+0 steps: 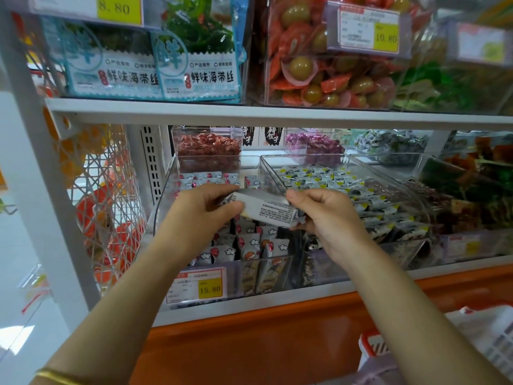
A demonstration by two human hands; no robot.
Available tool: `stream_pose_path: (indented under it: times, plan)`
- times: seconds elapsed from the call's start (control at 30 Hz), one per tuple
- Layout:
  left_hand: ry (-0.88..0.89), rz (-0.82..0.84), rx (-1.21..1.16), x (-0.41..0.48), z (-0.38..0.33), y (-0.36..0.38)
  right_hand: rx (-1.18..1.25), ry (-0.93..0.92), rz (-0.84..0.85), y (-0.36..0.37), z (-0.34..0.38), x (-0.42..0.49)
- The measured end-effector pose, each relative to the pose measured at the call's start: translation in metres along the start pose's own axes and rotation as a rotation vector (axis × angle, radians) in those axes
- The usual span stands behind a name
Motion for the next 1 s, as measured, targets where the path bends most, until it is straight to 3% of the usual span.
stream_pose_path:
  times: [0.17,0.3,0.37,0.57,0.8,0.9,1.0]
  plan:
    - [0.001,-0.123,-0.078,0.004,0.006,-0.001,0.023,-0.077,0.032,0.013,0.011,-0.005]
    - [-0.030,-0.176,-0.129,0.012,0.011,0.003,-0.354,-0.232,0.068,0.021,0.025,-0.009]
    - [-0.042,-0.177,-0.134,0.018,0.011,0.009,-0.394,-0.288,0.030,0.020,0.029,-0.008]
    - [-0.104,-0.124,-0.155,0.047,0.014,0.031,-0.327,-0.202,-0.078,-0.001,0.020,0.019]
    - [-0.026,0.119,0.610,0.109,0.038,0.047,-0.135,-0.082,-0.205,-0.035,0.005,0.066]
    - [-0.014,0.185,0.789,0.131,0.053,0.059,-0.103,-0.043,-0.203,-0.036,0.000,0.082]
    - [-0.011,0.232,0.804,0.148,0.060,0.075,-0.034,-0.013,-0.156,-0.027,-0.003,0.094]
Point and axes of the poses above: each hand's wrist, its own x-axis towards the middle knuckle, its own y-axis out of the palm, z = x × y, the point moved 8 cm from there along x, towards the middle knuckle, and after that the axes turned 9 degrees about -x, right-handed, at the moved point
